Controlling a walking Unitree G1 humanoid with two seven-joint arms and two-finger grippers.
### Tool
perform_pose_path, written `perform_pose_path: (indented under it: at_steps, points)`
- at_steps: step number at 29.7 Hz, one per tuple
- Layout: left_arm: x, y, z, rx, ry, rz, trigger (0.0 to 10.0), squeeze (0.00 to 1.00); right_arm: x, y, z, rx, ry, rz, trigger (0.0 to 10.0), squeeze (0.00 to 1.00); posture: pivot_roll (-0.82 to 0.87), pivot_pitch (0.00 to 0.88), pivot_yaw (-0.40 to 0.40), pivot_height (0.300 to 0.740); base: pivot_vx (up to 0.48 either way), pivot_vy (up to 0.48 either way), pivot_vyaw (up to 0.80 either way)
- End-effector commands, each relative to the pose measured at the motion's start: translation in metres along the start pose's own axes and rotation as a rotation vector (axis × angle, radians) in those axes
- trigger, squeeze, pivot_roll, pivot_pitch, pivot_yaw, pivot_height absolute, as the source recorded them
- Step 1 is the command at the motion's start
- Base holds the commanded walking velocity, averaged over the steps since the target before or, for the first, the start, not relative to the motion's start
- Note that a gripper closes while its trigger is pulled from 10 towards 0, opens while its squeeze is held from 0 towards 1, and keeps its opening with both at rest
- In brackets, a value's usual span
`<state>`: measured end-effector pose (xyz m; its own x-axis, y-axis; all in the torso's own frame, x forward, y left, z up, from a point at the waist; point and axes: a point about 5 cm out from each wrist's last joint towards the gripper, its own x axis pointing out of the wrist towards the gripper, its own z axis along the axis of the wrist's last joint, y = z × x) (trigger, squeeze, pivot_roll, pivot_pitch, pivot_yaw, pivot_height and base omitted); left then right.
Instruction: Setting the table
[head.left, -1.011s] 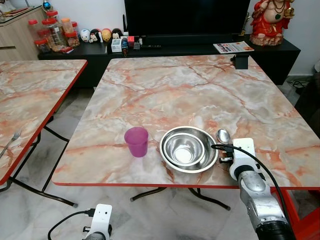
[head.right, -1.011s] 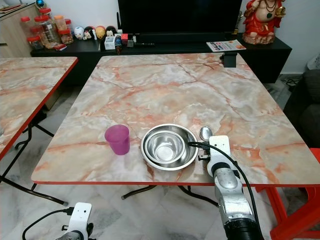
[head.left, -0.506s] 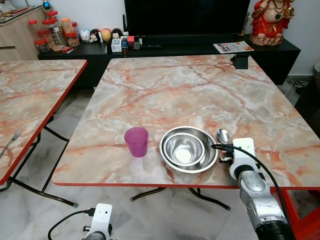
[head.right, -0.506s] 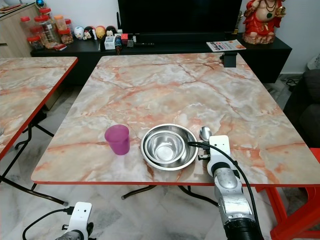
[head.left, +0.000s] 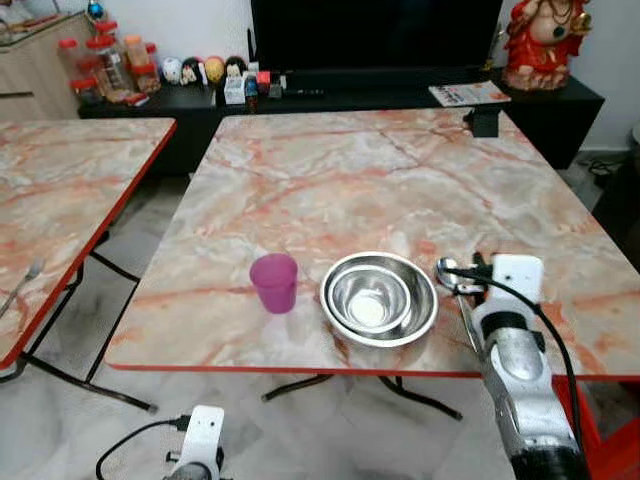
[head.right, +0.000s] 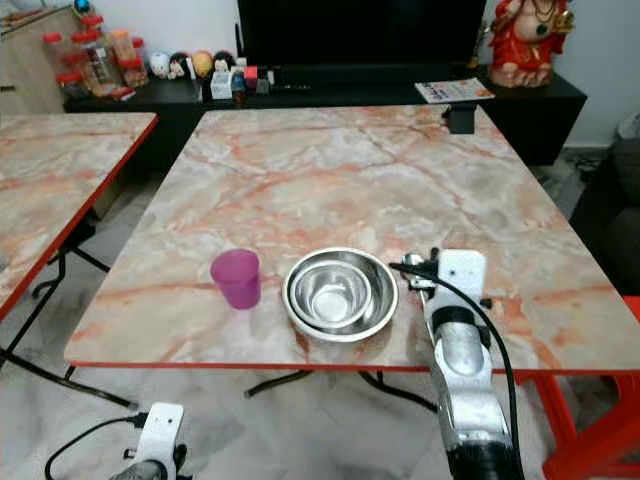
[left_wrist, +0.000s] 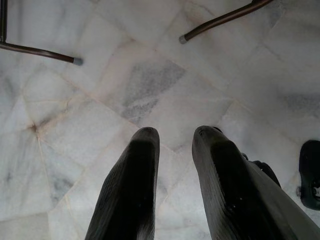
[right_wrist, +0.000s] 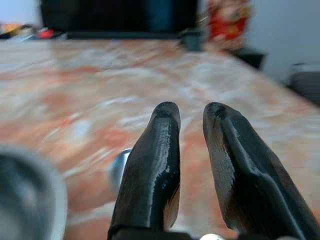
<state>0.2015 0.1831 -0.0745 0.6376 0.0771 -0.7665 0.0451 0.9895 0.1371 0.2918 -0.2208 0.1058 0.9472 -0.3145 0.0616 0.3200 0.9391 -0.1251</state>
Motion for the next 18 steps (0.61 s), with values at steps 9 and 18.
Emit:
perform_pose_path:
  at_steps: [9, 18]
  points:
    - [-0.001, -0.001, -0.003, 0.026, 0.013, -0.002, 10.0, 0.00, -0.038, -0.061, -0.033, -0.069, 0.102, -0.386, 10.0, 0.00, -0.10, 0.000, 0.051, 0.740, 0.000, 0.000, 0.00]
    - [-0.001, -0.001, -0.005, 0.023, 0.015, -0.001, 10.0, 0.00, -0.084, -0.092, -0.088, -0.036, 0.377, -0.657, 10.0, 0.00, -0.10, 0.000, 0.050, 0.740, 0.000, 0.000, 0.00]
